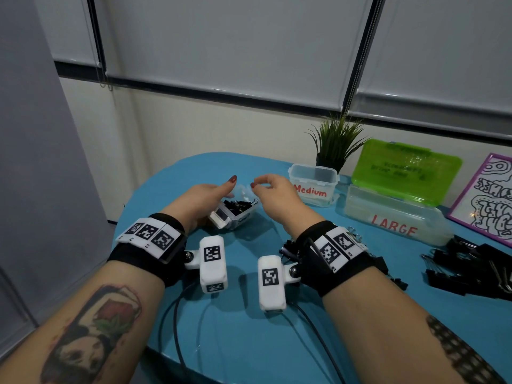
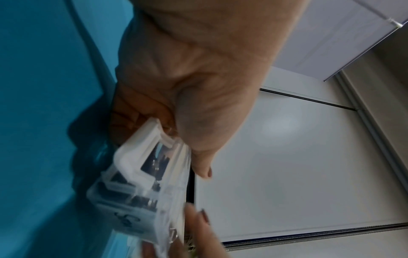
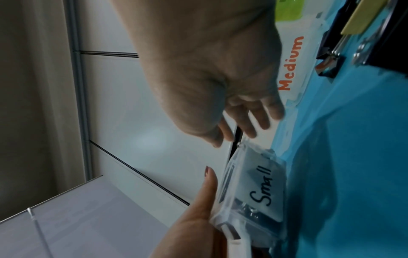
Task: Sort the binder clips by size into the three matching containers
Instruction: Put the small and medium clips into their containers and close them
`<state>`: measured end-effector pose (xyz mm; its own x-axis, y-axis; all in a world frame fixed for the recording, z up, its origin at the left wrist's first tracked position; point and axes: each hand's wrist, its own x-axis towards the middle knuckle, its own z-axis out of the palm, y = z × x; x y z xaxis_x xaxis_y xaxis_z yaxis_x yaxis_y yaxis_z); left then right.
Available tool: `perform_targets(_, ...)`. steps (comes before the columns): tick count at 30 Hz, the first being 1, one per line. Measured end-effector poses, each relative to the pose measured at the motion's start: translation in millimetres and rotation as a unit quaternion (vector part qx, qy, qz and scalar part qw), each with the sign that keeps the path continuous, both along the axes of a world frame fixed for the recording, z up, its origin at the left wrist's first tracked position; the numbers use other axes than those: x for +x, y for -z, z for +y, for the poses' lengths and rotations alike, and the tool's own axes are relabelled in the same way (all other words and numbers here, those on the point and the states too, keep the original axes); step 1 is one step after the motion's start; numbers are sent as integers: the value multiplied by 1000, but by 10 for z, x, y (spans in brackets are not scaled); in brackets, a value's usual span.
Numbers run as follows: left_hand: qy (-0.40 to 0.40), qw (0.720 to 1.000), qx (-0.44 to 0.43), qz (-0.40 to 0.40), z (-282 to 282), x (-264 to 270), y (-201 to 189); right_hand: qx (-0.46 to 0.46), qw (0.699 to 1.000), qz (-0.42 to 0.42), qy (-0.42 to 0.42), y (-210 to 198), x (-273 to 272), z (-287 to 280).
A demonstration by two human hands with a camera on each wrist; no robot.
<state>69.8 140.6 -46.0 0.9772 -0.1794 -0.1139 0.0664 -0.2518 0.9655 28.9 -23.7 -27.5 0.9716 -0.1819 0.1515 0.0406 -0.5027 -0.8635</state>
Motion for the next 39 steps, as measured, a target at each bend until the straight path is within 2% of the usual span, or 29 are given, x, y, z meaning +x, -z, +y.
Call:
perform_targets(3, 18, 998, -61, 21, -25, -46, 18, 8, 995, 95, -19, 47, 3, -9)
perform_targets(9, -58, 997, -53, -19, 36, 65, 63, -38, 990, 129, 34, 29, -55, -80)
perform_targets(11, -64, 997, -24, -24, 51, 73, 65, -38, 988, 146, 34, 39, -65, -98)
perform_targets(16, -85, 986, 141, -10, 84, 62, 33, -30, 981, 192, 22, 65, -64, -111)
perform_targets(19, -80, 983, 166, -3, 83, 29, 9, -32, 980, 197, 23, 89, -54, -126)
perform_targets(21, -76, 987, 139, 2, 83, 22, 19, -26, 979, 201, 18, 92, -62, -142)
perform_targets(24, -87, 996, 24, 5, 67, 66, 59, -14, 979, 202, 16, 93, -49, -135)
perform_targets(28, -103, 993, -56, -9, 63, 82, 51, -45, 991, 108, 66, 82, 65, -152)
perform_targets(30, -108, 992, -69, -12, 61, 89, 47, -43, 994, 77, 58, 76, 107, -184)
perform_targets(36, -134, 989, -45, -35, 66, 118, 54, -104, 988, 109, -15, 151, 248, -226)
perform_targets(39, -133, 990, -32, -36, 67, 139, 61, -162, 975, 139, -60, 206, 321, -183)
